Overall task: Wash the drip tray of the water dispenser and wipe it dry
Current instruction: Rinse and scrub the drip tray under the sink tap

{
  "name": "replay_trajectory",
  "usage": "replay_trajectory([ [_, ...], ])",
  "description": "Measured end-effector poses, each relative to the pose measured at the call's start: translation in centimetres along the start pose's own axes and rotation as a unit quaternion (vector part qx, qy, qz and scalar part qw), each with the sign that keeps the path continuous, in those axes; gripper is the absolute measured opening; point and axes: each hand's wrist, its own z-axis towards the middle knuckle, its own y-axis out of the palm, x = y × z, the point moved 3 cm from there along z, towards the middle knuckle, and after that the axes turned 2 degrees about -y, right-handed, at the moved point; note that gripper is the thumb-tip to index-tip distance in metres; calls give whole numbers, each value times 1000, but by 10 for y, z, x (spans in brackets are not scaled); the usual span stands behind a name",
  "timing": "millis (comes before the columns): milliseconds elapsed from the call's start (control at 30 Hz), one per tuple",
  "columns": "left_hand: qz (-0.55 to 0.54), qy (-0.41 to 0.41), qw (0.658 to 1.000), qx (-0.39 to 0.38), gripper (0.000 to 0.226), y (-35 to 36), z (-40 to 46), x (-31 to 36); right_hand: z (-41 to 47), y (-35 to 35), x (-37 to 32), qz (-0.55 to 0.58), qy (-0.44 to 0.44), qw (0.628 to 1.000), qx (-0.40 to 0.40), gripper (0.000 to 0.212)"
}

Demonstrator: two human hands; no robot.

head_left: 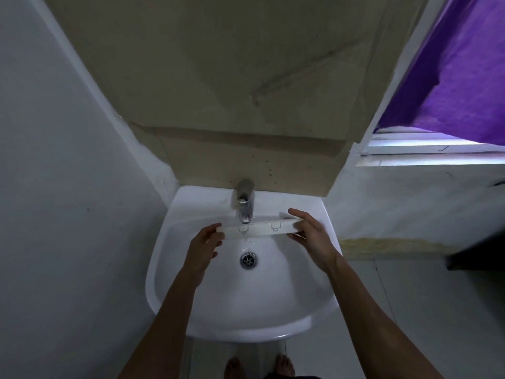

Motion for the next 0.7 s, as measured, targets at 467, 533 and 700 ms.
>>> replay_trajectory([
  [467,55,28,998,-5,33,-4,-18,-9,-16,2,11,-68,-13,998,3,35],
  [533,63,36,997,2,33,-4,-22,-5,-16,2,9,-73,-11,997,0,34],
  [700,97,55,994,23,13,0,-31,5,-17,-3,-2,-110,-17,994,-6,24],
])
